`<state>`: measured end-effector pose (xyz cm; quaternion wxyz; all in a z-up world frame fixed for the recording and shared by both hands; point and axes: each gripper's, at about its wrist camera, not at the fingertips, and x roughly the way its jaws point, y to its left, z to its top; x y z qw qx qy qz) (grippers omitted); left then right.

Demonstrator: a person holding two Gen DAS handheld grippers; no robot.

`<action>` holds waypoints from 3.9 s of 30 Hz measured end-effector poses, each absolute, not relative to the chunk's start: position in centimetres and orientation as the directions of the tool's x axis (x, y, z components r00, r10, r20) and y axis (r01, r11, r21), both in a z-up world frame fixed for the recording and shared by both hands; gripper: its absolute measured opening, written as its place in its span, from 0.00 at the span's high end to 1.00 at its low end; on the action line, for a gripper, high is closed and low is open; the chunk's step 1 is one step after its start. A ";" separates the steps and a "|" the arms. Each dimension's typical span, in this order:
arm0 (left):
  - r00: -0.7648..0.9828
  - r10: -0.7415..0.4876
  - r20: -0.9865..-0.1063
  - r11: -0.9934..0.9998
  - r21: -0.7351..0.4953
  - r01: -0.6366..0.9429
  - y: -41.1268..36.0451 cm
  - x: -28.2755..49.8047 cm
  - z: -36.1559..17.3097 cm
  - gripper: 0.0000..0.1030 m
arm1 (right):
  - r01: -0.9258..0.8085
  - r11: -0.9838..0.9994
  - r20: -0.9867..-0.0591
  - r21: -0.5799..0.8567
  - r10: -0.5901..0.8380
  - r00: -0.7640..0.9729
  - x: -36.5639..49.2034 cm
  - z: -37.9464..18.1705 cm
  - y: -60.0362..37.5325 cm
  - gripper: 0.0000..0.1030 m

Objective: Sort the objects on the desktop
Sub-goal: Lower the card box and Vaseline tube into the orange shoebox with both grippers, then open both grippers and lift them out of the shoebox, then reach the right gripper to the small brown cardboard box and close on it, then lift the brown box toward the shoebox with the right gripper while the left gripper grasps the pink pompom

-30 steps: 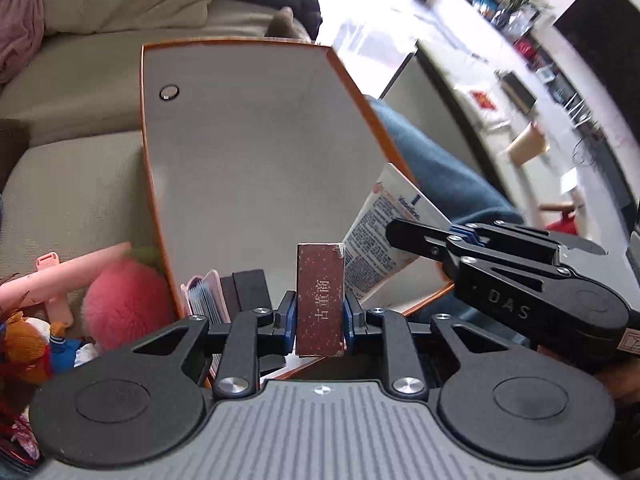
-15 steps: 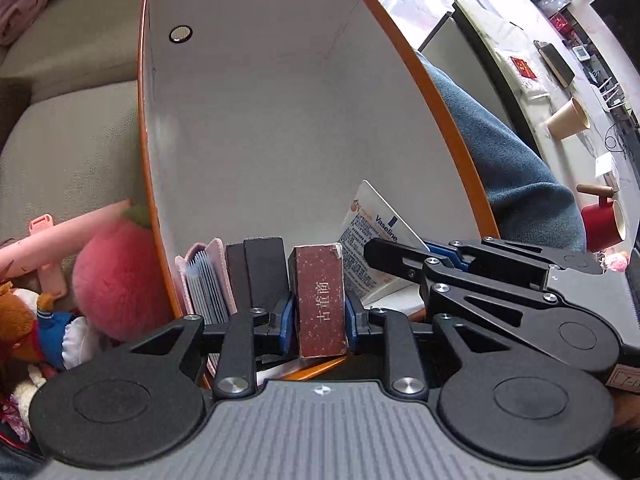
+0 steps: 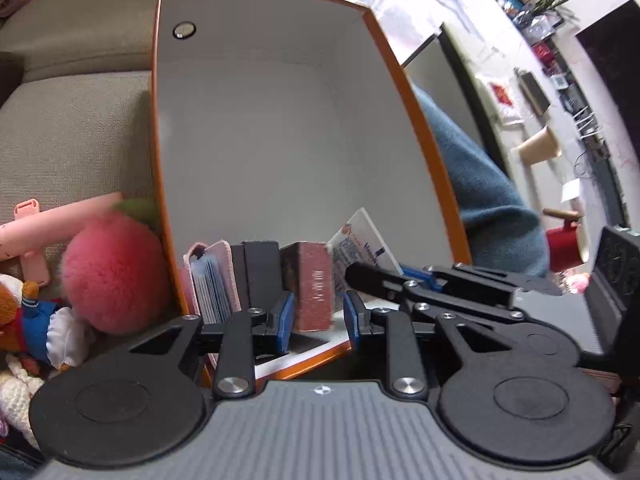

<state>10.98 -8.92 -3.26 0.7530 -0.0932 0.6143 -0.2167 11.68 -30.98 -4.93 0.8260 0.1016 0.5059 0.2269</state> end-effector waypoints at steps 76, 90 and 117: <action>0.051 -0.354 -0.934 0.905 -0.329 0.270 2.6 -2.5 -5.5 0.71 | -0.430 0.834 -0.925 0.347 0.228 -0.303 2.4 -15.2 -17.8 0.27; 0.329 -0.271 -0.905 0.963 -0.259 0.080 8.5 -0.3 -3.4 0.71 | -0.684 0.678 -0.926 0.269 0.376 0.009 1.8 -7.7 -13.5 0.32; 0.328 -0.305 -0.894 0.951 -0.268 0.155 5.3 2.0 -4.5 0.71 | -0.792 0.607 -0.936 0.067 0.314 0.161 1.5 -7.8 -15.7 0.36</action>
